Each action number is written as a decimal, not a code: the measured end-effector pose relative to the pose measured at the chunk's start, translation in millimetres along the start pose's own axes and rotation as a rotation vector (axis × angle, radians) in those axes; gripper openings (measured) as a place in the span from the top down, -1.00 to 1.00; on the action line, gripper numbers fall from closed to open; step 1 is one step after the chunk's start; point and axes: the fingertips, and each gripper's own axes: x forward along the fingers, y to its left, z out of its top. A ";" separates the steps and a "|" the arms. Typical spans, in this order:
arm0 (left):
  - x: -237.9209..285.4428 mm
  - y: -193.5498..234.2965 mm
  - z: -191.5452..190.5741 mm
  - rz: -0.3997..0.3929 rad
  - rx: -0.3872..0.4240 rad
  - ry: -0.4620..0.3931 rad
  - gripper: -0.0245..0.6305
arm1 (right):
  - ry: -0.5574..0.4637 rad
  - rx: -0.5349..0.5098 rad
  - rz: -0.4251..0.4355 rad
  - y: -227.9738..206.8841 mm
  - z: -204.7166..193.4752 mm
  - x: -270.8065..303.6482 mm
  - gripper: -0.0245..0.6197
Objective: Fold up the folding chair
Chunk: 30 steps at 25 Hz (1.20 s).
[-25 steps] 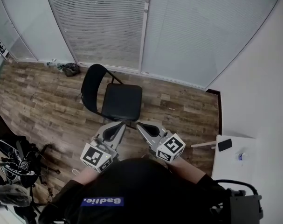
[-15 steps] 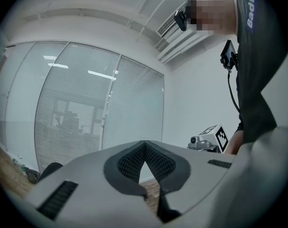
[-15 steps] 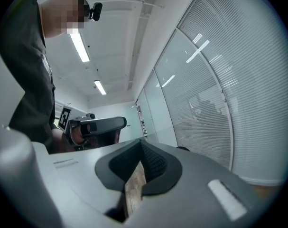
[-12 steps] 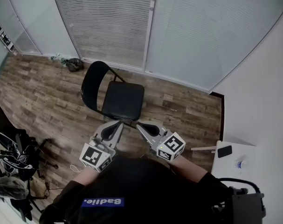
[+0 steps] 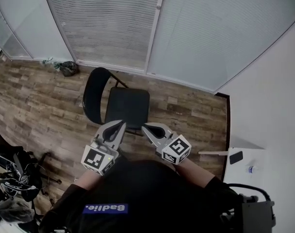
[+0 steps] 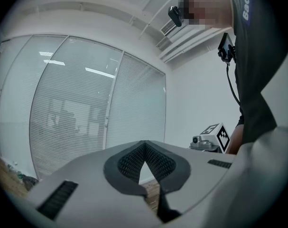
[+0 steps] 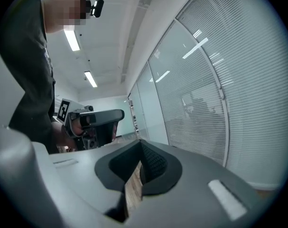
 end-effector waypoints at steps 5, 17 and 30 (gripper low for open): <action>11.2 58.6 3.3 -0.054 0.004 -0.007 0.91 | 0.014 0.030 -0.057 -21.9 -0.9 56.6 0.92; 36.5 135.1 -16.2 -0.056 -0.037 0.022 0.91 | 0.001 0.063 -0.087 -72.4 7.5 117.7 0.92; 88.0 158.8 -33.6 0.095 -0.050 0.054 0.91 | 0.027 0.099 -0.020 -133.3 -9.3 106.1 0.92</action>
